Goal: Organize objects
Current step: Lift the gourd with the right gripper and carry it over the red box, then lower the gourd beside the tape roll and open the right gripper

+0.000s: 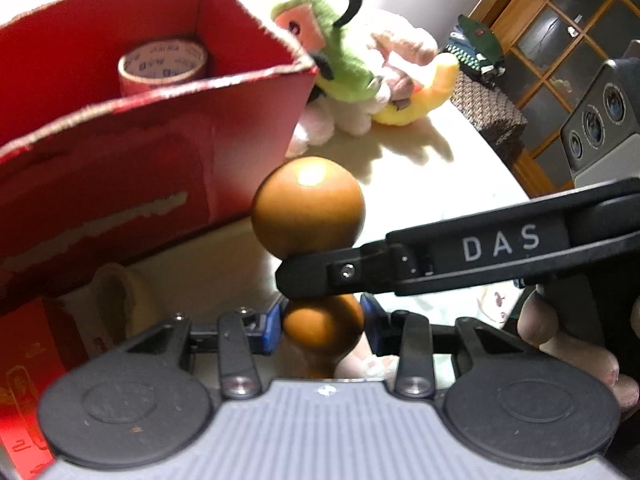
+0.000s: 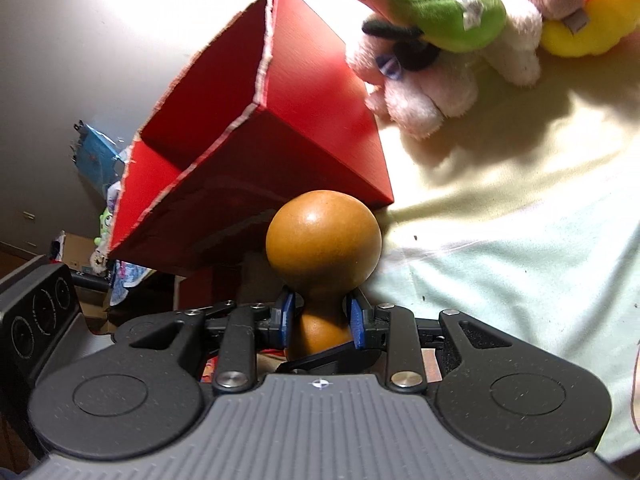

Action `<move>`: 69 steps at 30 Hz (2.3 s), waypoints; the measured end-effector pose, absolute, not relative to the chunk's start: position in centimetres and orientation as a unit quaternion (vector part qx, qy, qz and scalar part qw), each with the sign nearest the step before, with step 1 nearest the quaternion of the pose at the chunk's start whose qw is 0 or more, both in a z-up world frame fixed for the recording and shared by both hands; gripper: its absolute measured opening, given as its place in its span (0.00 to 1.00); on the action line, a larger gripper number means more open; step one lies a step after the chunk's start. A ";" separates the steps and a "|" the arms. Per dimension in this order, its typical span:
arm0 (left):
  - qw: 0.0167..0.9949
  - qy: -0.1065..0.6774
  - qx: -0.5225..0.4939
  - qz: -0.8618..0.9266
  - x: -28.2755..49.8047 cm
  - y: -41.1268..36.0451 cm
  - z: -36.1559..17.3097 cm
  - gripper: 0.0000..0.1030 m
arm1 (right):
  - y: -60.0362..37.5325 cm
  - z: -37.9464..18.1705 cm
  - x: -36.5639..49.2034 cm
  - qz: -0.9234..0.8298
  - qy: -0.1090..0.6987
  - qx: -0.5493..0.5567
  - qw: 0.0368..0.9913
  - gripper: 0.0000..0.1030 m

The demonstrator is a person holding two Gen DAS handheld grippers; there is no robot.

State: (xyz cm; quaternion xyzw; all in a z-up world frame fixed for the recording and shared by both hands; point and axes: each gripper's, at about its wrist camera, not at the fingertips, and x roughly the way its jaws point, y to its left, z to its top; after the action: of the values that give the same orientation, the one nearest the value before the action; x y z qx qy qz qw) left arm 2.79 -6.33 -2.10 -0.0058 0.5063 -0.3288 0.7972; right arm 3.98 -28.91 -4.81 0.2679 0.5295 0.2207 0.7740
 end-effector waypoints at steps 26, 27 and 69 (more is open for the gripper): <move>0.881 0.368 -0.011 -0.297 4.9 0.0 11.2 0.36 | -22.3 7.8 8.8 0.332 0.425 0.187 0.821 0.29; 0.883 0.367 -0.013 -0.292 5.4 0.3 11.3 0.36 | -21.7 8.2 9.3 0.334 0.425 0.181 0.822 0.29; 0.803 0.560 -0.055 -0.194 20.0 1.9 -0.3 0.47 | -14.0 -3.6 22.4 0.289 0.590 0.077 0.750 0.30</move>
State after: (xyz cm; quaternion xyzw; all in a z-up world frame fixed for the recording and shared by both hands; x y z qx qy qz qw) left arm 20.01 1.90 -0.32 -0.0546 0.5602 -0.1942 0.8034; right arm 22.38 -14.02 -3.64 0.0774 0.5903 0.2894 0.7496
